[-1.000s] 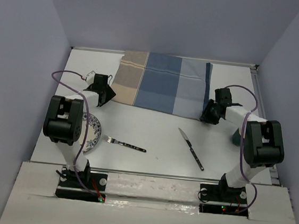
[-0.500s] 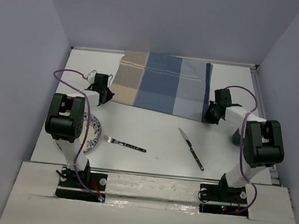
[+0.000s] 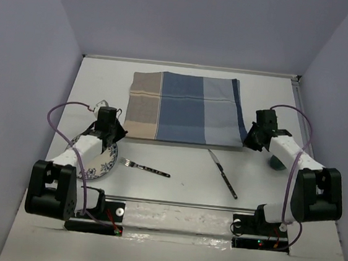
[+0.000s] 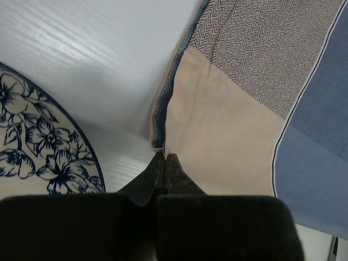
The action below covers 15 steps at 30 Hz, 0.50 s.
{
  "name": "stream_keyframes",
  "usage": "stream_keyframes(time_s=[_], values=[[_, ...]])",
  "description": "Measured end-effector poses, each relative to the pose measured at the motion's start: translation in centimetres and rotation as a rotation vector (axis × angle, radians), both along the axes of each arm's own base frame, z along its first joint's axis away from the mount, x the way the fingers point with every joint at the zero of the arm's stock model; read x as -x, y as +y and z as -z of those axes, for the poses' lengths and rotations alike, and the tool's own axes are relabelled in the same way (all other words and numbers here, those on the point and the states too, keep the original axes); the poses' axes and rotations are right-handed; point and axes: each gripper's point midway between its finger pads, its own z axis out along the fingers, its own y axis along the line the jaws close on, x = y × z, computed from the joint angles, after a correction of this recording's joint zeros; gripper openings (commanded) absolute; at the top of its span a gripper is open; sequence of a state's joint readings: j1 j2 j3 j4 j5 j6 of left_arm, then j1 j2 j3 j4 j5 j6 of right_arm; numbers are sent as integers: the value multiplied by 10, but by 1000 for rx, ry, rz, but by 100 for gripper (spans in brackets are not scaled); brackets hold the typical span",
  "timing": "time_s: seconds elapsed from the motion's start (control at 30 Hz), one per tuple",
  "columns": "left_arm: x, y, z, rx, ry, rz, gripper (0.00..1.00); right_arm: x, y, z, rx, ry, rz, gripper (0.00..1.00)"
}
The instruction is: Set the dinner table for one person
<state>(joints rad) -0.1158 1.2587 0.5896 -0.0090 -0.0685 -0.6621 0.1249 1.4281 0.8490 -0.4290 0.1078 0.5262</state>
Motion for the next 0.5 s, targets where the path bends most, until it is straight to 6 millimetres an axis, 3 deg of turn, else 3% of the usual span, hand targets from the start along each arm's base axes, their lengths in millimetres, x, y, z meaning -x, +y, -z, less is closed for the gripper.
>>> stream_keyframes(time_s=[0.17,0.33,0.43,0.47,0.5], values=[[28,-7,4,21,25,38,0,13,-9,-5,14,1,40,0],[46,-13,13,28,63,64,3,30,-12,2,14,30,64,2],[52,-17,16,24,84,78,21,40,-14,6,15,49,74,11],[53,-18,15,24,84,81,39,42,-15,7,16,57,75,34],[54,-18,14,25,82,83,48,43,-15,7,15,58,77,42]])
